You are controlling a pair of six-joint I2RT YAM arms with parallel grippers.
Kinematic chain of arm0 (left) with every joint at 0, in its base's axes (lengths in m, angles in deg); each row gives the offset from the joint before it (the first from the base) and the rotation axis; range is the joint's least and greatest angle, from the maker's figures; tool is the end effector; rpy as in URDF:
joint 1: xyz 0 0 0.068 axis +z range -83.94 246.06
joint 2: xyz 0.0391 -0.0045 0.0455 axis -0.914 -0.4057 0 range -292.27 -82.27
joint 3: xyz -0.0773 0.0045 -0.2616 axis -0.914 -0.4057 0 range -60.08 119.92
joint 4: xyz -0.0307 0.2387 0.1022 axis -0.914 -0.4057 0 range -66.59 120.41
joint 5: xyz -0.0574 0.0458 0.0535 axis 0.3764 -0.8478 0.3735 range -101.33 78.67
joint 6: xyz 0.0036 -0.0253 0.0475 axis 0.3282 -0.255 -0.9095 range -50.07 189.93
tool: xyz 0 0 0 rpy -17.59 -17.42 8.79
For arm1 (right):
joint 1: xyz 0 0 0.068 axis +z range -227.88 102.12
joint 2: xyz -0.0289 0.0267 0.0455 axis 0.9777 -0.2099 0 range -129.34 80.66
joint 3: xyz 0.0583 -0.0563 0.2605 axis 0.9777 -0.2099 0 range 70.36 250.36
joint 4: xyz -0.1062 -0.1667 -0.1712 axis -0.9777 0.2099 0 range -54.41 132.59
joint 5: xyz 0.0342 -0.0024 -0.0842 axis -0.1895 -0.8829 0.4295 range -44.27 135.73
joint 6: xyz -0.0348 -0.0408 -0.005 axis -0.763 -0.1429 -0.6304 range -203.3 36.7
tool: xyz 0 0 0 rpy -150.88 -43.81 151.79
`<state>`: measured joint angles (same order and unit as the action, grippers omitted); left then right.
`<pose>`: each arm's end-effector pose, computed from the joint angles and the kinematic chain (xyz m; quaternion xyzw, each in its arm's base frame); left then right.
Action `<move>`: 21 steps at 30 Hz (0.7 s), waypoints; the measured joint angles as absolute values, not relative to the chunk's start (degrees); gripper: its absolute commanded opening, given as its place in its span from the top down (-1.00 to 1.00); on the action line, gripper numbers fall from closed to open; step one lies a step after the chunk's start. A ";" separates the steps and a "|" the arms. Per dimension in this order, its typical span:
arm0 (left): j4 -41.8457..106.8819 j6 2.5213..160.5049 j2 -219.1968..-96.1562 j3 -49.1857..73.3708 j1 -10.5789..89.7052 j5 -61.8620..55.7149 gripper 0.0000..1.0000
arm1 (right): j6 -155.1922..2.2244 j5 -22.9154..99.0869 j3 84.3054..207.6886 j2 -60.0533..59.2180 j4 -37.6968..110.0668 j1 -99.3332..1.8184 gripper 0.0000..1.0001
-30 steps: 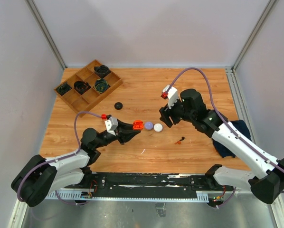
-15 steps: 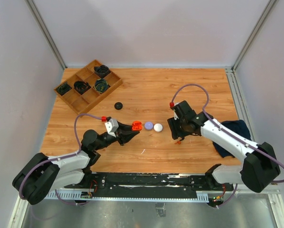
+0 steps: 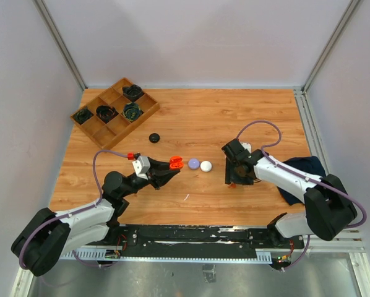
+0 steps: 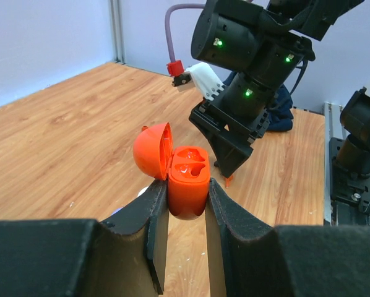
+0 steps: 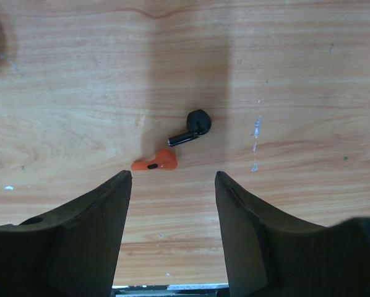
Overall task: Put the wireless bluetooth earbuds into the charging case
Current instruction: Pick up the earbud from the center of the board.
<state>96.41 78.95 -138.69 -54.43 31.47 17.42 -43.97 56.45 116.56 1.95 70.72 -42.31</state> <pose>0.1358 -0.1145 0.2091 0.3226 0.5299 -0.4259 0.6586 0.2062 0.1393 0.1906 0.0501 0.9756 0.0445 0.2090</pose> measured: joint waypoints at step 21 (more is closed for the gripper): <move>94.86 78.99 -138.58 -54.43 31.47 17.29 0.99 | -41.54 58.57 113.89 -2.05 65.46 -42.29 -0.05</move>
<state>94.86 78.99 -138.58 -54.43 31.47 17.29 -41.54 58.57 113.89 -2.05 65.46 -42.29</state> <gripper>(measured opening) 0.295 0.541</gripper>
